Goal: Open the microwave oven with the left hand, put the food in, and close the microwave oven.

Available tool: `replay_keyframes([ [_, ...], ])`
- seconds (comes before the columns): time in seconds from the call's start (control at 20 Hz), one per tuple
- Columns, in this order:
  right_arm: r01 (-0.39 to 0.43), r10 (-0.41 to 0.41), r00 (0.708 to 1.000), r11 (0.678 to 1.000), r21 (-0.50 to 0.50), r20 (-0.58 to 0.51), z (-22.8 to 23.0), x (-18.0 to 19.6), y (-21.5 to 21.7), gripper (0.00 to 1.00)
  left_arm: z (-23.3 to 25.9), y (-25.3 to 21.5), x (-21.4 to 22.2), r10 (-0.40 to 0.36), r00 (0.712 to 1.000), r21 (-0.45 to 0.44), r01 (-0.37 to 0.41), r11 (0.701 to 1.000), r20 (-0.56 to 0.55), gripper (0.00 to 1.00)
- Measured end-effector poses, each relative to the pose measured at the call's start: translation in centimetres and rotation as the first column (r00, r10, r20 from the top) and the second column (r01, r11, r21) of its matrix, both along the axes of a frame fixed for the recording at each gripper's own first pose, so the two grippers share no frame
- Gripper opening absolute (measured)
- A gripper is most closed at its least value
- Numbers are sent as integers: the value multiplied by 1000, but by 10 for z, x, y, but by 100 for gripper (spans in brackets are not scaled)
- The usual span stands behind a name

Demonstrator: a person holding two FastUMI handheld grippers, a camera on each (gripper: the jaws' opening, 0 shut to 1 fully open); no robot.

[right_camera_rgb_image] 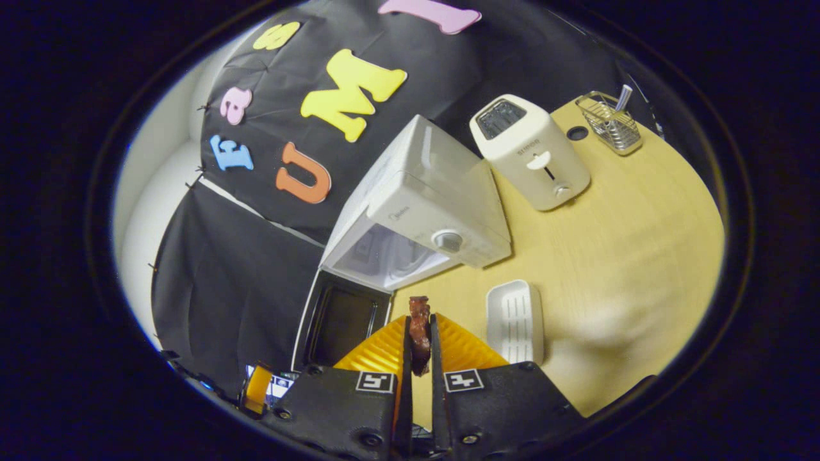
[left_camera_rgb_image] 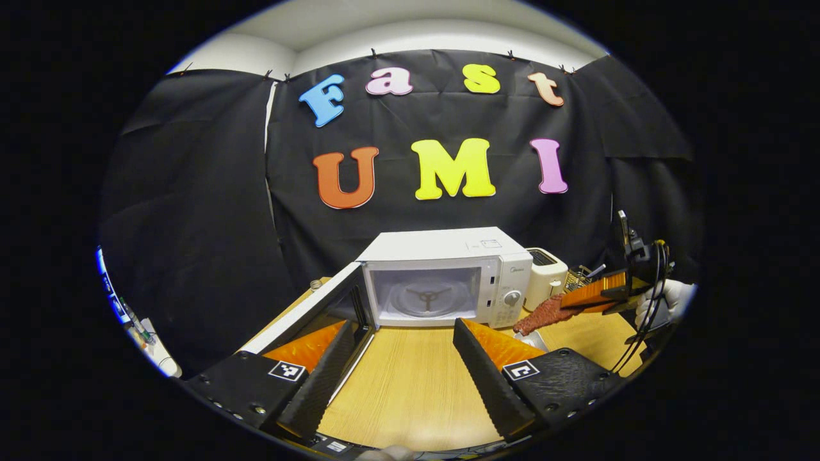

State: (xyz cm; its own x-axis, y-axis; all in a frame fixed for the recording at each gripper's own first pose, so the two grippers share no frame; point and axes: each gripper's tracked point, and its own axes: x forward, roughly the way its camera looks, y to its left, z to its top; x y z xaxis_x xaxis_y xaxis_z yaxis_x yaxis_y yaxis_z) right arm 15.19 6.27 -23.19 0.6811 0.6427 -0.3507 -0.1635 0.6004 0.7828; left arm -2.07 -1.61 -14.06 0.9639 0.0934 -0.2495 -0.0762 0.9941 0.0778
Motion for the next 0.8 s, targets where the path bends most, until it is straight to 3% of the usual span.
replay_keyframes([
  [0.25, 186, -189, 980, 981, 47, 56, 13, 15, 54, 15, -9, 34, 1, -95, 995, -6, 95, 995, -7, 96],
  [0.4, 250, -257, 964, 965, 81, 76, 9, 27, 97, 15, -22, 48, 1, -142, 990, -7, 142, 990, -14, 96],
  [0.55, 326, -337, 932, 940, 96, 131, 1, 53, 136, 15, -36, 65, -2, -164, 986, 13, 164, 986, -17, 96],
  [0.7, 398, -420, 900, 902, 169, 120, -10, 82, 180, 15, -54, 83, -4, -167, 986, 56, 168, 984, -17, 96],
  [0.8, 427, -451, 884, 886, 180, 122, -17, 99, 207, 16, -62, 90, -7, -172, 985, 39, 172, 984, -15, 96],
])
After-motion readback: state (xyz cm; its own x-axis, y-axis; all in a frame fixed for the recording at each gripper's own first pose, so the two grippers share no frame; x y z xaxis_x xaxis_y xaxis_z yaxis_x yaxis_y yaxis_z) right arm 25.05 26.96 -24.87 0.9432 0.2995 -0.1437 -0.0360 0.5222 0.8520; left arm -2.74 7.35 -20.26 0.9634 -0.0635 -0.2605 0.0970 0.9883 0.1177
